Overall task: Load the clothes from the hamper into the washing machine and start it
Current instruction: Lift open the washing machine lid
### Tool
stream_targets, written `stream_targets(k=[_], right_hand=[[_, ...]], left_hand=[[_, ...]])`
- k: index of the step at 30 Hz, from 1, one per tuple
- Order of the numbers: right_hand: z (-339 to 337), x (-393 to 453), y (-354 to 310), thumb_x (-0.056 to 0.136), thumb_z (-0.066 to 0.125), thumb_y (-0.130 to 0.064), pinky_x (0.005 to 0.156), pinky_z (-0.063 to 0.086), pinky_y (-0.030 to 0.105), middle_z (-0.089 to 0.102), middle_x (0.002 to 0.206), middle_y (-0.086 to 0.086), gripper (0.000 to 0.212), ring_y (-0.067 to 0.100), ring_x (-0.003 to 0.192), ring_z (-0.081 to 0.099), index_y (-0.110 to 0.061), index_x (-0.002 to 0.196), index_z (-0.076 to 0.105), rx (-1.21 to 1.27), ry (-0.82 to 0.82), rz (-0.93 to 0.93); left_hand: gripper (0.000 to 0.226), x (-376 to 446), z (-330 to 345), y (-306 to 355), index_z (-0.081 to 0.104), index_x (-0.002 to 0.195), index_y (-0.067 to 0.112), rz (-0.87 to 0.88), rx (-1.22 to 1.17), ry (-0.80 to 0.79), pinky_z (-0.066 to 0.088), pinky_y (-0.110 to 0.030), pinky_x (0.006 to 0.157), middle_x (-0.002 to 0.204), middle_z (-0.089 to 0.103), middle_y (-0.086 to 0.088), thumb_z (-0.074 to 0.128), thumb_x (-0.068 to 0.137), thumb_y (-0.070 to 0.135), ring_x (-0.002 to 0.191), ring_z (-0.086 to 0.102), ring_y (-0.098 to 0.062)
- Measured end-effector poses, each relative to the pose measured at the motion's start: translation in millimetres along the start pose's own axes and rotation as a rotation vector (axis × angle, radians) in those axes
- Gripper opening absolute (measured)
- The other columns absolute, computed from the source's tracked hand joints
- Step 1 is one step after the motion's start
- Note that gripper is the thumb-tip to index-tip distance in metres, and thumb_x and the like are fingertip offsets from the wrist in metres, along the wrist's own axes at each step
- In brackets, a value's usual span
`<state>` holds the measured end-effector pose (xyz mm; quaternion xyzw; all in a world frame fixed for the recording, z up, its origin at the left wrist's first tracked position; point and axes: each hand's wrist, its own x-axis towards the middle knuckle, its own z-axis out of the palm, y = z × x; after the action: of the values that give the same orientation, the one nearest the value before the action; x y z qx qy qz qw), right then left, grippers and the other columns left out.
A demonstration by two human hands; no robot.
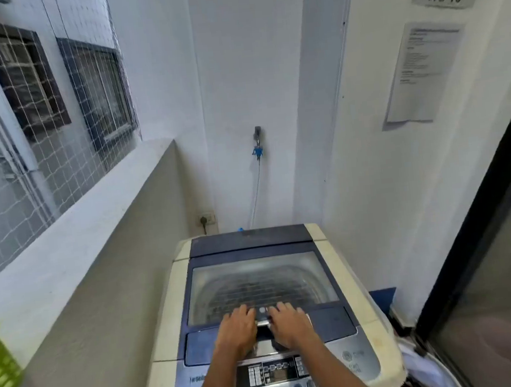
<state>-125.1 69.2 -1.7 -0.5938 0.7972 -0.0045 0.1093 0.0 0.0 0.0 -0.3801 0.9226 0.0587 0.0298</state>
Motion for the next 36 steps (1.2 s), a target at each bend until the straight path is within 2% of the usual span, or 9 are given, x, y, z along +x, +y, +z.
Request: stream_targets(k=[3,6,17,21,23,27,29,32,36], right_hand=[[9.6,-1.4,0.7,0.098,0.037,-0.029,0.103,0.031,0.042,0.043,0.139,0.008,0.040,0.027,0.129,0.038,-0.017,0.136,0.038,0.004,0.062,0.020],[13.6,-0.7,0.0,0.098,0.036,-0.030,0.105,0.029,0.042,0.042,0.139,0.007,0.042,0.026,0.129,0.038,-0.019,0.138,0.037,0.012,0.082,0.016],[28.3,3.2,-4.5,0.098,0.034,-0.038,0.117,0.013,0.044,0.038,0.147,-0.002,0.046,0.017,0.140,0.028,-0.022,0.141,0.035,0.079,0.114,0.060],[36.2,-1.0,-12.6,0.095,0.035,-0.038,0.112,0.027,0.048,0.048,0.142,-0.002,0.046,0.020,0.136,0.040,-0.021,0.137,0.045,0.068,0.172,0.081],[45.4,-11.2,-15.2,0.087,0.036,-0.039,0.094,0.049,0.040,0.065,0.121,-0.006,0.044,0.014,0.115,0.061,-0.026,0.118,0.063,0.070,0.205,0.075],[55.7,-46.2,-17.7,0.088,0.036,-0.036,0.092,0.051,0.029,0.067,0.106,-0.015,0.033,0.004,0.101,0.063,-0.034,0.109,0.062,0.088,0.219,0.013],[53.9,-46.5,-15.4,0.092,0.028,-0.034,0.098,0.046,0.032,0.063,0.103,-0.010,0.036,0.009,0.098,0.060,-0.029,0.110,0.059,0.025,0.277,-0.005],[34.6,-37.9,-14.6,0.096,0.016,-0.033,0.095,0.039,0.039,0.059,0.111,0.004,0.043,0.023,0.104,0.052,-0.017,0.109,0.054,-0.005,0.201,-0.090],[7.5,-28.4,-13.5,0.086,0.008,-0.040,0.084,0.039,0.040,0.062,0.110,0.008,0.058,0.027,0.103,0.055,-0.013,0.105,0.055,0.034,0.281,-0.131]], left_hand=[[0.056,0.7,12.4,1.6,0.044,0.123,0.013,-0.023,-0.089,0.008,0.039,-0.039,0.095,0.129,0.045,-0.008,0.007,0.088,0.036,0.120,0.045,-0.028],[0.034,7.1,17.0,2.1,0.042,0.124,0.014,-0.042,-0.104,-0.012,0.036,-0.037,0.098,0.131,0.043,-0.007,0.026,0.099,0.029,0.121,0.043,-0.025],[0.049,12.9,34.6,-6.1,0.024,0.147,0.018,-0.044,-0.116,-0.077,0.010,-0.046,0.119,0.157,0.017,-0.003,0.024,0.101,0.034,0.146,0.012,-0.022],[0.074,-7.6,52.1,-4.1,0.048,0.136,0.020,-0.045,-0.134,0.000,0.026,-0.045,0.114,0.141,0.050,-0.002,-0.009,0.095,0.044,0.135,0.042,-0.020],[0.058,-20.1,63.0,-0.7,0.065,0.117,0.024,-0.025,-0.123,0.069,0.036,-0.040,0.107,0.121,0.066,0.003,0.011,0.099,0.036,0.117,0.060,-0.017],[0.039,-42.2,76.2,9.7,0.064,0.114,0.023,0.055,-0.181,0.178,0.040,-0.037,0.103,0.110,0.067,0.006,0.041,0.083,0.027,0.103,0.064,-0.013],[0.039,-40.8,68.4,12.2,0.061,0.110,0.024,0.014,-0.190,0.237,0.045,-0.030,0.094,0.106,0.065,0.005,0.029,0.089,0.030,0.097,0.060,-0.014],[0.073,-30.7,46.6,17.3,0.055,0.105,0.020,0.041,-0.193,0.257,0.042,-0.030,0.089,0.107,0.061,0.000,-0.009,0.079,0.041,0.100,0.054,-0.017],[0.080,-19.7,15.0,14.2,0.055,0.103,0.017,0.081,-0.144,0.306,0.045,-0.034,0.080,0.105,0.065,-0.004,-0.015,0.072,0.042,0.097,0.060,-0.022]])
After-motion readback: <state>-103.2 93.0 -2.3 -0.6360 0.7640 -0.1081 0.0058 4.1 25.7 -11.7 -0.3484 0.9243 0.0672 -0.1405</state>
